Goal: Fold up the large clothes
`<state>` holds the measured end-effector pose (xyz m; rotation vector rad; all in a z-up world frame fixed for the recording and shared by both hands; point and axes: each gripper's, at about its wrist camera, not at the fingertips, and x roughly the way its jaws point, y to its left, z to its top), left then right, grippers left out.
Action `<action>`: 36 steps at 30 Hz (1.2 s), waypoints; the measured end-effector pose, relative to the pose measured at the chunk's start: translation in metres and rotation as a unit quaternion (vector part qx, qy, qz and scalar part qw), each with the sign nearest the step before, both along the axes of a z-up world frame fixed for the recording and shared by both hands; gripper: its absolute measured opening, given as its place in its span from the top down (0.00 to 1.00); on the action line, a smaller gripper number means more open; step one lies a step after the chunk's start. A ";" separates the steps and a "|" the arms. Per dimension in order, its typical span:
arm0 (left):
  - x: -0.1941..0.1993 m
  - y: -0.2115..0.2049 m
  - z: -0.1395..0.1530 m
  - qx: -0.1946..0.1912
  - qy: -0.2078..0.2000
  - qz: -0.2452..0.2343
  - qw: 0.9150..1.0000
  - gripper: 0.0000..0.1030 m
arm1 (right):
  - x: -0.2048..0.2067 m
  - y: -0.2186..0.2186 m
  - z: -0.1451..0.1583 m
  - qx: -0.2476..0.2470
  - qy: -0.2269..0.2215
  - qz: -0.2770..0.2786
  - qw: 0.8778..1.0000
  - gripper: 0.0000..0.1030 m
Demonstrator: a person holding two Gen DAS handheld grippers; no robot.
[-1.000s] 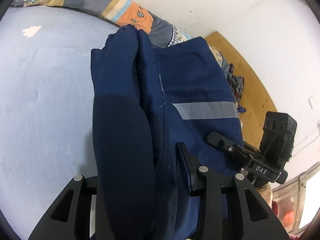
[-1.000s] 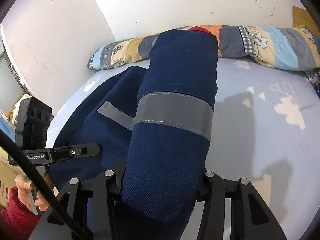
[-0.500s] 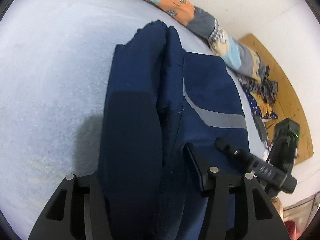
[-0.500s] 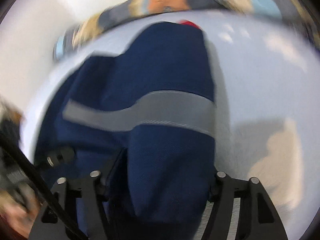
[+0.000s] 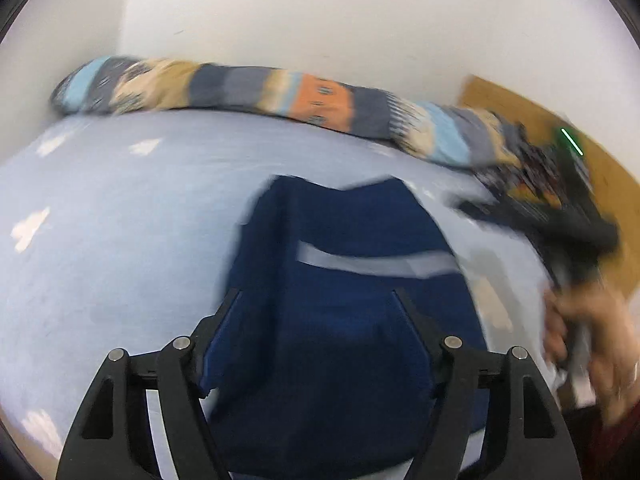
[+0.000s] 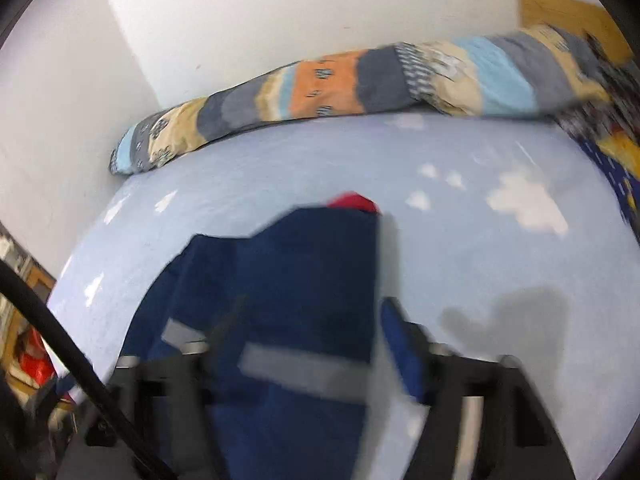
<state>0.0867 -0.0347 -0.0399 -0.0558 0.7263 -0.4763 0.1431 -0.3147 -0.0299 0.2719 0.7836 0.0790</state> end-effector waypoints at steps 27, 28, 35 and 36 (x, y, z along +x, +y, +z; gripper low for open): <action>0.003 -0.023 -0.052 0.075 0.069 0.003 0.995 0.22 | 0.012 0.042 -0.060 -0.063 0.101 0.014 0.993 0.25; 0.005 -0.027 -0.057 0.086 0.068 0.003 0.994 0.22 | 0.014 0.049 -0.066 -0.089 0.099 0.025 0.991 0.16; -0.008 -0.021 -0.039 0.069 0.044 0.015 0.997 0.22 | -0.024 0.065 -0.030 -0.083 0.049 0.040 0.995 0.18; -0.013 -0.016 -0.034 0.063 0.037 0.020 0.997 0.22 | -0.037 0.067 -0.022 -0.082 0.034 0.032 0.996 0.18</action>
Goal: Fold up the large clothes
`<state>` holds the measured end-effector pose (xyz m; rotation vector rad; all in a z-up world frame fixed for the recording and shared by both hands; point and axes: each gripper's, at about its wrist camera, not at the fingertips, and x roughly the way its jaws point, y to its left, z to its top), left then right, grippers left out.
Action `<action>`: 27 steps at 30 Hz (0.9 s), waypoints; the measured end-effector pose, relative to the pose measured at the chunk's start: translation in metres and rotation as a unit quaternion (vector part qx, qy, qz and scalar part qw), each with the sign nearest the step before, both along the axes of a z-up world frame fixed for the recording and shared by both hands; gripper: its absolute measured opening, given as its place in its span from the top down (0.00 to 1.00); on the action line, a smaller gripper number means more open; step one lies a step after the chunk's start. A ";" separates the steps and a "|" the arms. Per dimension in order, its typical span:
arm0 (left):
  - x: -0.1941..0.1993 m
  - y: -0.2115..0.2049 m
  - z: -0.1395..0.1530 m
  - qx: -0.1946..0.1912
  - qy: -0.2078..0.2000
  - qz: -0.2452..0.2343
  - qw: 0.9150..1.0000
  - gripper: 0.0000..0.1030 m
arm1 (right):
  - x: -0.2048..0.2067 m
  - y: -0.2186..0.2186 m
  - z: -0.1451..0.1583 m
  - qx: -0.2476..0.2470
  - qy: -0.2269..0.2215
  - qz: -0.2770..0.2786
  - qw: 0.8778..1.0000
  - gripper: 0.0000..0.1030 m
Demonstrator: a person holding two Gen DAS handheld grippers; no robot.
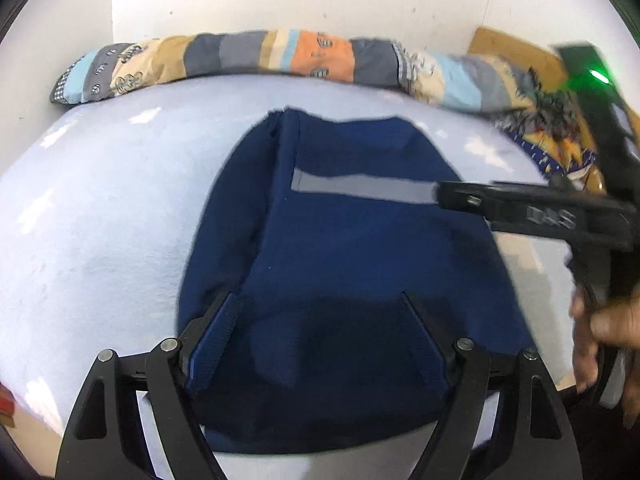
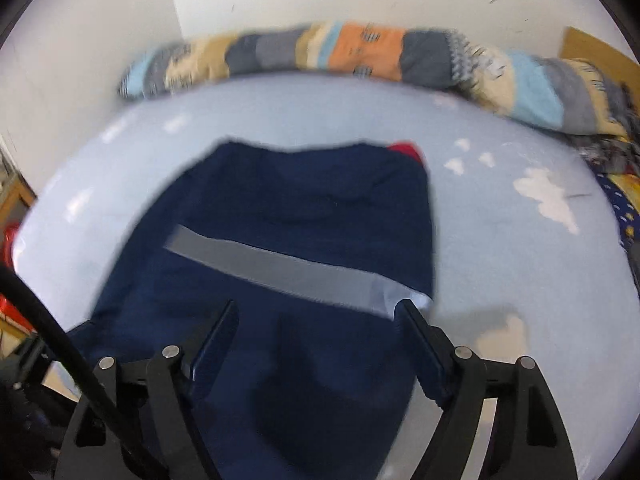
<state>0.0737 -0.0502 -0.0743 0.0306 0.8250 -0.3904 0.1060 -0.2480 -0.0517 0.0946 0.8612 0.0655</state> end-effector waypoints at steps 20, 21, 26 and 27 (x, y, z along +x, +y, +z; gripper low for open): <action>0.017 0.041 0.038 0.022 -0.035 0.020 0.999 0.21 | -0.084 -0.018 0.038 0.128 -0.043 -0.006 0.991 0.14; 0.021 0.041 0.037 0.032 -0.045 0.027 0.998 0.21 | -0.075 -0.023 0.035 0.128 -0.035 -0.005 0.991 0.14; 0.052 0.043 0.025 0.058 -0.033 0.047 0.997 0.21 | -0.037 -0.047 0.032 0.131 -0.044 -0.017 0.990 0.14; 0.057 0.043 0.023 0.051 -0.017 0.047 0.997 0.21 | -0.033 -0.051 0.031 0.128 -0.046 -0.026 0.990 0.14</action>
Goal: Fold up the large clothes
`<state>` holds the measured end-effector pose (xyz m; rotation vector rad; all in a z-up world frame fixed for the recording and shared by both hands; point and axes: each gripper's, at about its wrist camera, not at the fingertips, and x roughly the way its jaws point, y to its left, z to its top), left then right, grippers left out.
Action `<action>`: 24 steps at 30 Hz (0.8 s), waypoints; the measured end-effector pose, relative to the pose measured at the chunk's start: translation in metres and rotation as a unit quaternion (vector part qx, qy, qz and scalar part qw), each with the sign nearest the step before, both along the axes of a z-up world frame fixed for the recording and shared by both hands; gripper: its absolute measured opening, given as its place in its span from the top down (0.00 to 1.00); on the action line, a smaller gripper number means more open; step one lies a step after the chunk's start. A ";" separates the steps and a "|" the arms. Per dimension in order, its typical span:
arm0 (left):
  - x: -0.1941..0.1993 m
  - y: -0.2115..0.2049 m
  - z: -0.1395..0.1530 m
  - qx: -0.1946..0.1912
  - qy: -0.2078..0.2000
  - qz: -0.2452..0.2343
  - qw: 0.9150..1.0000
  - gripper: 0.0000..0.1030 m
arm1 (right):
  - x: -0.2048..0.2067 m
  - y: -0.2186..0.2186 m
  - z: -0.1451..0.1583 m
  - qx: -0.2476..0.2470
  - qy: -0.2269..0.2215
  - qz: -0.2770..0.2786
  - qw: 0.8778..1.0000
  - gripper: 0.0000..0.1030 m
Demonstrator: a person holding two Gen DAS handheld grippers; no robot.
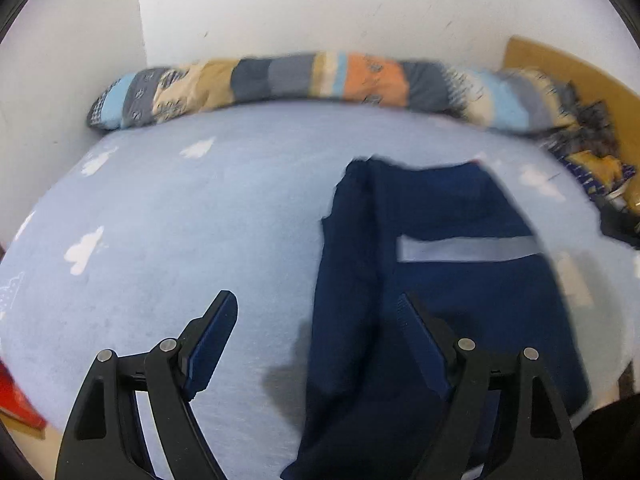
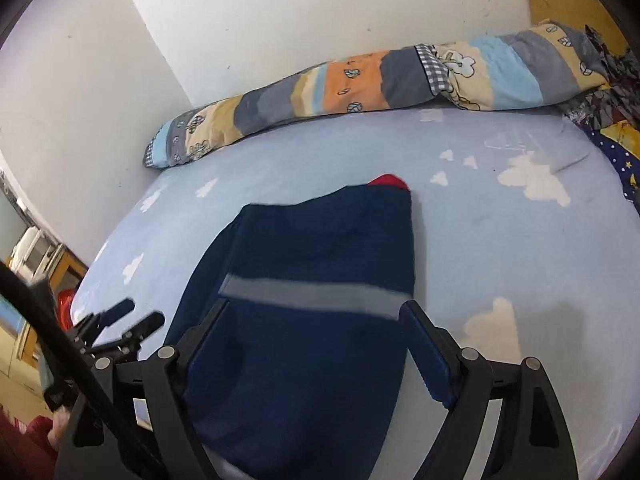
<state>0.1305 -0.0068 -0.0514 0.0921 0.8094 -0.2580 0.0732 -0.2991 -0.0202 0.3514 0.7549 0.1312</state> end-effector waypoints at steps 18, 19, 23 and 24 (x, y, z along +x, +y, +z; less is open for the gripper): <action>-0.093 -0.004 0.022 -0.020 -0.011 -0.020 1.000 0.16 | -0.115 0.013 0.009 -0.035 -0.043 -0.015 0.998 0.13; -0.097 -0.007 0.021 -0.021 -0.011 -0.017 1.000 0.16 | -0.119 0.015 0.006 -0.034 -0.040 -0.018 0.998 0.13; -0.111 -0.016 0.012 -0.022 -0.005 -0.011 1.000 0.14 | -0.130 0.026 -0.008 -0.013 -0.029 -0.026 0.999 0.13; -0.116 -0.020 0.008 -0.021 -0.005 -0.014 1.000 0.14 | -0.132 0.030 -0.011 -0.019 -0.027 -0.031 0.999 0.13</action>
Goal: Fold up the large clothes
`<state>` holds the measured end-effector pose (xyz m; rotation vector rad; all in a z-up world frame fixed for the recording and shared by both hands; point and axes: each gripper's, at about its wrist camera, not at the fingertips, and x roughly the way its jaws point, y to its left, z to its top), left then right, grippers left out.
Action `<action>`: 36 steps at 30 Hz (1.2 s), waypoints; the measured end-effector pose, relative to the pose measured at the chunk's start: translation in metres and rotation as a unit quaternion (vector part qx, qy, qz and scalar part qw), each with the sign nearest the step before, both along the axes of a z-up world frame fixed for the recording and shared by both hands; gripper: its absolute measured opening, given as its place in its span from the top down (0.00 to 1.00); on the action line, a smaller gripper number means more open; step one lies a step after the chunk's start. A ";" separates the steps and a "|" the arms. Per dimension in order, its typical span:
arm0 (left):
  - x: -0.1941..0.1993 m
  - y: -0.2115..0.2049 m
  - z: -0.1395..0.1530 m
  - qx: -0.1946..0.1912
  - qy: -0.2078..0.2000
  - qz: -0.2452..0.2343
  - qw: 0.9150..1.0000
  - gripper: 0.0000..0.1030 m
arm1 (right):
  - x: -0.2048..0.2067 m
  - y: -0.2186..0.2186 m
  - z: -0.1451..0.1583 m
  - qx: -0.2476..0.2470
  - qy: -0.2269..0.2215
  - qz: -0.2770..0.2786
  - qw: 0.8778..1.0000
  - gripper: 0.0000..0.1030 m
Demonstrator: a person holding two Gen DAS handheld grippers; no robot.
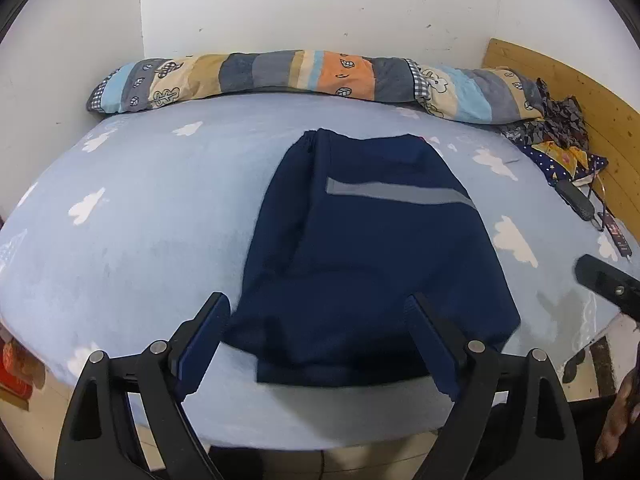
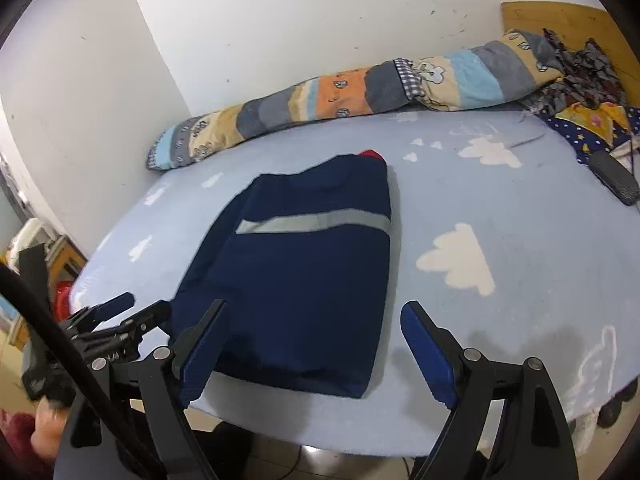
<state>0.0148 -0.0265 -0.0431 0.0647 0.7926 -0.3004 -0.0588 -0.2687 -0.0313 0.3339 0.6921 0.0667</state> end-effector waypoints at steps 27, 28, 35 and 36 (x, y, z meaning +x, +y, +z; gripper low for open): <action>-0.049 -0.002 0.002 0.030 -0.087 0.036 0.995 0.00 | -0.023 0.053 -0.011 -0.083 -0.034 -0.026 0.996 0.09; -0.051 0.000 0.003 0.030 -0.090 0.039 0.995 0.00 | -0.026 0.055 -0.011 -0.084 -0.036 -0.025 0.995 0.09; -0.059 0.005 0.009 0.046 -0.100 0.065 0.992 0.00 | -0.037 0.070 -0.012 -0.109 -0.045 -0.011 0.993 0.06; -0.059 0.005 0.009 0.053 -0.099 0.068 0.991 0.00 | -0.038 0.072 -0.013 -0.113 -0.044 -0.008 0.993 0.06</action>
